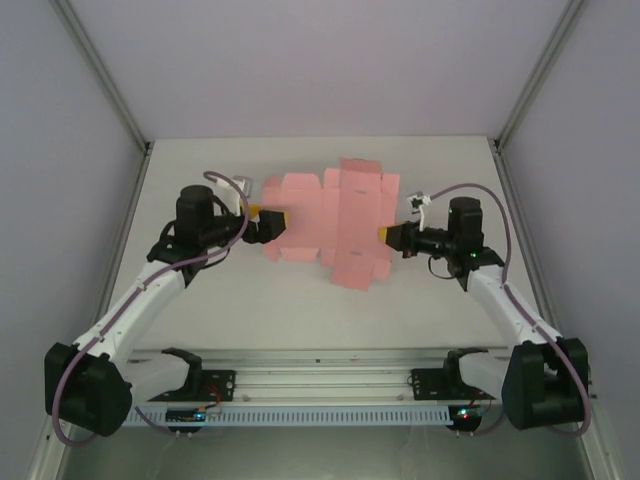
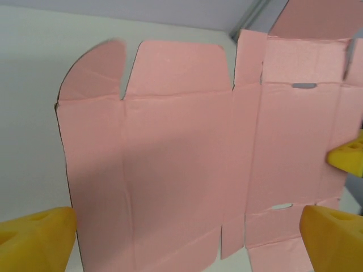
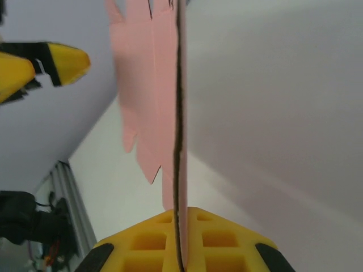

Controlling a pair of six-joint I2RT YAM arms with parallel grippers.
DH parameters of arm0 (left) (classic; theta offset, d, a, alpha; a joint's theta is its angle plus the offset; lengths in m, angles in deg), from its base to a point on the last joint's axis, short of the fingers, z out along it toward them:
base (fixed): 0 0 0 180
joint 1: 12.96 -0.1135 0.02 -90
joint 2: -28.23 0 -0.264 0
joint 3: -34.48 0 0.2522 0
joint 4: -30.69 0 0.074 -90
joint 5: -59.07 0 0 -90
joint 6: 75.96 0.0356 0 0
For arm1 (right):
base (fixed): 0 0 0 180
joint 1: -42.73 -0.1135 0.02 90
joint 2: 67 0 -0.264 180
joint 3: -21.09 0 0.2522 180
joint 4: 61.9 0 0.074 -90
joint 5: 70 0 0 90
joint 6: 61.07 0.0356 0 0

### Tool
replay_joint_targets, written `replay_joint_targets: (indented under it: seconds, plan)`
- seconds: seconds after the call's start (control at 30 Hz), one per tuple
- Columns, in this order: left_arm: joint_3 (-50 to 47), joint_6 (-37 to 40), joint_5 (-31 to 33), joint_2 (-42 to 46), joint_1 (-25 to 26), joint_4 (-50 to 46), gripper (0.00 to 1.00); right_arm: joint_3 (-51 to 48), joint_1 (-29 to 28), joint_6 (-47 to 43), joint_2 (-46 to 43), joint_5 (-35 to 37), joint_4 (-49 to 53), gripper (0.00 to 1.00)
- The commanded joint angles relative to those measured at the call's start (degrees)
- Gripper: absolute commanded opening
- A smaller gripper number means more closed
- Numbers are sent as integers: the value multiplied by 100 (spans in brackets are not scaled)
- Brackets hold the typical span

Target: Assemble paper box

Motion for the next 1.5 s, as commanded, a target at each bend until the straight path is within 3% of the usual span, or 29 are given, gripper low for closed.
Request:
replay_joint_targets:
  seconds: [0.0,0.27,0.5,0.8,1.17,1.47]
  plan:
    - [28,109,479,102,-23,-447,100,460,-273,-862,329,923,1052,0]
    - [-137,-26,493,115,-23,-492,99,1263,-805,-1522,1293,2612,1903,0]
    - [-240,-140,547,116,-23,-519,100,2086,-1387,-2073,1959,4701,2399,0]
    - [-302,-220,790,109,-23,-697,100,2843,-2152,-3141,2524,6396,2508,0]
    - [-527,-540,1116,177,-41,-715,100,3278,-2821,-4815,2868,7331,2175,0]
    - [-557,-779,1281,194,-159,-796,100,2730,-3374,-5978,2766,7575,928,0]
